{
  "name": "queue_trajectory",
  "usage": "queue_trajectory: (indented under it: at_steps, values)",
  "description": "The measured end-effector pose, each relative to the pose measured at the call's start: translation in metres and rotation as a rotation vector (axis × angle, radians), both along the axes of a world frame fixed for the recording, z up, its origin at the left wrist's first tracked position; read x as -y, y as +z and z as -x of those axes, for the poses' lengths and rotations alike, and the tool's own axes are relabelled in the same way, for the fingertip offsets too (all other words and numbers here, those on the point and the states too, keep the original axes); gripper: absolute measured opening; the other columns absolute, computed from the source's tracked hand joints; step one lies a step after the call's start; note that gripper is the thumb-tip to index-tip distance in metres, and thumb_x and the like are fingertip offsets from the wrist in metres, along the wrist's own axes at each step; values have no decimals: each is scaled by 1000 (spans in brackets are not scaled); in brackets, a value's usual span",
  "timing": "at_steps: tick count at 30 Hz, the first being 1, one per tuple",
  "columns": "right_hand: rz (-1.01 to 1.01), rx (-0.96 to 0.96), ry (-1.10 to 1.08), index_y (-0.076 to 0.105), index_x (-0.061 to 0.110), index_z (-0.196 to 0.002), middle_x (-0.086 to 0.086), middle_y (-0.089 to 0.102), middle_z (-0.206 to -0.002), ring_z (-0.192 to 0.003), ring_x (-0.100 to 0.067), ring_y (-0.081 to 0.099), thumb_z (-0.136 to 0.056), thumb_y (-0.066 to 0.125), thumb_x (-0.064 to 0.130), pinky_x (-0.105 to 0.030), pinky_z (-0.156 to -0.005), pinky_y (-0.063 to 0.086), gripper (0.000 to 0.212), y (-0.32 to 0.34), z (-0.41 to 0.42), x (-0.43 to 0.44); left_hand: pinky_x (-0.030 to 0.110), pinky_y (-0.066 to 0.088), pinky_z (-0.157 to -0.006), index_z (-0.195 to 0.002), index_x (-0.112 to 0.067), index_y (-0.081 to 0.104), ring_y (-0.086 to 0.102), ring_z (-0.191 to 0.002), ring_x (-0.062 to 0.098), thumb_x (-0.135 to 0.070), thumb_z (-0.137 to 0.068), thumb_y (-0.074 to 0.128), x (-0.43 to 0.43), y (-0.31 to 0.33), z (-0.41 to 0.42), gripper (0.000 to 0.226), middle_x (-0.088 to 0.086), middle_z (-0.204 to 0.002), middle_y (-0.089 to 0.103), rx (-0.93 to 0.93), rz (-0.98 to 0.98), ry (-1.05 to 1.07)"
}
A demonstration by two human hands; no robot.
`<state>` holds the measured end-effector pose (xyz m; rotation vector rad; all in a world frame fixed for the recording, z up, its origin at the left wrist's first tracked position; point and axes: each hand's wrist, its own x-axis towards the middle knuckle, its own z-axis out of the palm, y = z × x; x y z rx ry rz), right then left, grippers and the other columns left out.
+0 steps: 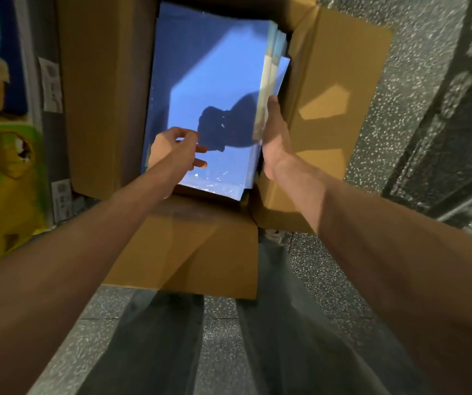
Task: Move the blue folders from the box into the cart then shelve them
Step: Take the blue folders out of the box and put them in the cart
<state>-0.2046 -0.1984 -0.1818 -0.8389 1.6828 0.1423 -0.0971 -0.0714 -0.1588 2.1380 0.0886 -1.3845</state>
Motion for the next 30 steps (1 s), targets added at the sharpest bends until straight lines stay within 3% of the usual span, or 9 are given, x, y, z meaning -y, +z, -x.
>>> queue_trajectory:
  at_steps: [2, 5, 10, 14, 16, 19, 24, 27, 30]
  values:
    - [-42, 57, 35, 59, 24, -129, 3, 65, -106, -97, -16, 58, -86, 31, 81, -34, -89, 39, 77, 7, 2, -4, 25, 54, -66, -122, -23, 63, 75, -78, 14, -31, -100, 53, 3, 2, 1, 25, -6, -105, 72, 60, -3, 7]
    - [-69, 53, 53, 49, 26, -144, 1, 60, -131, -115, -20, 54, -94, 28, 72, -34, -98, 37, 70, 16, 1, -16, 19, 46, -54, -121, -26, 63, 72, -85, 11, -31, -100, 53, 10, 13, -1, 25, -15, -97, 65, 87, 10, -23]
    - [-50, -68, 79, 48, 29, -141, -4, 62, -129, -112, -29, 58, -68, 21, 86, -49, -104, 43, 97, -9, -4, -31, 20, 48, -56, -121, -26, 62, 72, -86, 10, -31, -99, 53, 13, 17, -13, 24, -16, -97, 63, 78, 26, -84]
    - [-79, -121, 51, 49, 26, -139, 0, 65, -122, -108, -26, 61, -77, 30, 81, -47, -101, 48, 85, -14, -6, -37, 27, 55, -67, -118, -27, 60, 72, -88, 13, -29, -100, 50, 0, 1, -12, 21, -14, -95, 62, 80, -16, -114]
    - [-114, -122, 84, 44, 20, -141, 0, 60, -123, -112, -26, 57, -91, 34, 68, -46, -103, 46, 71, -4, -7, -41, 31, 56, -73, -117, -27, 59, 72, -89, 17, -30, -99, 50, -10, -8, -5, 20, -14, -93, 62, 63, -53, -101]
    - [-136, -160, 88, 55, 13, -128, -5, 64, -114, -98, -24, 61, -98, 39, 52, -40, -94, 53, 52, -2, 2, -49, 30, 54, -72, -117, -26, 59, 72, -92, 20, -31, -97, 51, -24, -15, 8, 22, -12, -99, 62, 19, -96, -116]
    - [-67, -147, 28, 58, 13, -105, 0, 58, -87, -86, -21, 63, -98, 49, 45, -41, -90, 58, 34, 2, 15, -55, 33, 57, -75, -107, -30, 58, 72, -90, 20, -30, -96, 50, -41, -15, 16, 13, -16, -92, 63, -2, -119, -142]
    - [-52, -106, 8, 63, 15, -106, -4, 67, -100, -90, -24, 66, -95, 47, 52, -44, -91, 57, 43, 12, 14, -59, 29, 53, -69, -115, -29, 56, 70, -89, 17, -33, -97, 51, -43, -12, 15, 20, -10, -90, 67, 4, -140, -142]
    - [-73, -59, -6, 64, 22, -121, -2, 67, -118, -104, -25, 62, -85, 33, 72, -44, -100, 48, 69, 23, 8, -60, 27, 48, -64, -122, -29, 56, 65, -83, 14, -43, -98, 51, -36, -1, 12, 28, -5, -103, 68, 49, -102, -169]
